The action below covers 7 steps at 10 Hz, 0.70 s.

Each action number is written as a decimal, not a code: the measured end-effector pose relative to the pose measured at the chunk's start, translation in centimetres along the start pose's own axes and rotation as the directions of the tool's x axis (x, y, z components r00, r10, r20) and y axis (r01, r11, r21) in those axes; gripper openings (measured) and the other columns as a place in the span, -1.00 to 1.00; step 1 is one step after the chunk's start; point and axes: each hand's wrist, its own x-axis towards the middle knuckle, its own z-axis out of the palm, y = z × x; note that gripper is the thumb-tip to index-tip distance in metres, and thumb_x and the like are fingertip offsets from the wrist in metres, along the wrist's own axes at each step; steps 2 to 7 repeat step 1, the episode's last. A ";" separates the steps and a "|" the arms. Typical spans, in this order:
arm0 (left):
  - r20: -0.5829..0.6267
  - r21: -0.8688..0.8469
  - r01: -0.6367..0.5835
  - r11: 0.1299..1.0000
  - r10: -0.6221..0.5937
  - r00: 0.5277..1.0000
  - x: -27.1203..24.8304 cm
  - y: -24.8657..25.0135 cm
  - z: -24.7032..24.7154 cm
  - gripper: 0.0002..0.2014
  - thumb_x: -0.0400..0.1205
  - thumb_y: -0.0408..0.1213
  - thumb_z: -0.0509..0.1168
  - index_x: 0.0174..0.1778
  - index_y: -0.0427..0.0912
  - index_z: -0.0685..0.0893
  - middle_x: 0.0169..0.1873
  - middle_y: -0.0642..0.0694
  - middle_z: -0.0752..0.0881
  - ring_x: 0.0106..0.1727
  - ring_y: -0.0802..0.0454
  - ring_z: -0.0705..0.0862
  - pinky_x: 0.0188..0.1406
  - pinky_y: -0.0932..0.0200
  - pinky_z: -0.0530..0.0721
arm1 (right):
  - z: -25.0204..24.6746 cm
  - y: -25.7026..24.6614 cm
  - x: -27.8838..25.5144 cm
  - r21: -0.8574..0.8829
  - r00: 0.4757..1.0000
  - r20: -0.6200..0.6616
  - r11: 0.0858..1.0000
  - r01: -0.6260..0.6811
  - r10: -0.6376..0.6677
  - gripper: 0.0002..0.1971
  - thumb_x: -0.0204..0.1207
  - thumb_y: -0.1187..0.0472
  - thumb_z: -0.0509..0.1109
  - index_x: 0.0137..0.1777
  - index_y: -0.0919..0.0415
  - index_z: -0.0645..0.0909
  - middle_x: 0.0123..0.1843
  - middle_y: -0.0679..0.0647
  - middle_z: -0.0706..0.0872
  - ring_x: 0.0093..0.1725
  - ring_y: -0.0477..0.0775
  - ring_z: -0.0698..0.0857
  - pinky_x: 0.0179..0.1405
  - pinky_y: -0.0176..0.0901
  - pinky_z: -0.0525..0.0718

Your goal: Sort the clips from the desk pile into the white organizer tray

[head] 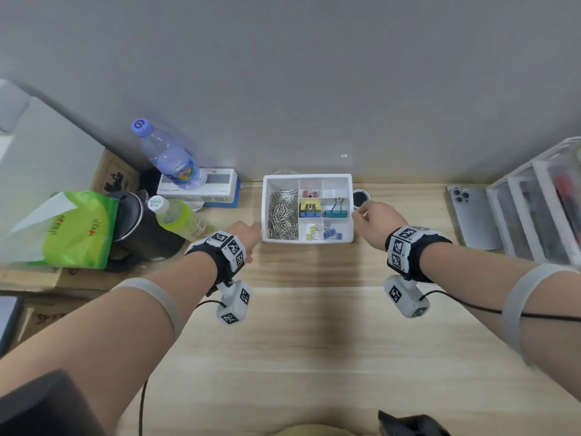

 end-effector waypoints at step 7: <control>-0.105 -0.010 -0.069 0.998 0.067 0.992 -2.0 1.7 -1.9 -0.51 0.64 0.05 0.09 0.19 -0.34 0.49 -0.12 -0.30 0.73 -0.45 -0.18 0.74 -0.49 0.14 0.72 | -3.3 -1.7 -1.4 0.023 0.995 -0.054 0.996 0.081 -0.079 -0.71 0.68 -0.01 0.14 0.01 0.16 0.61 -0.19 0.06 0.74 -0.17 0.18 0.68 -0.24 -0.08 0.58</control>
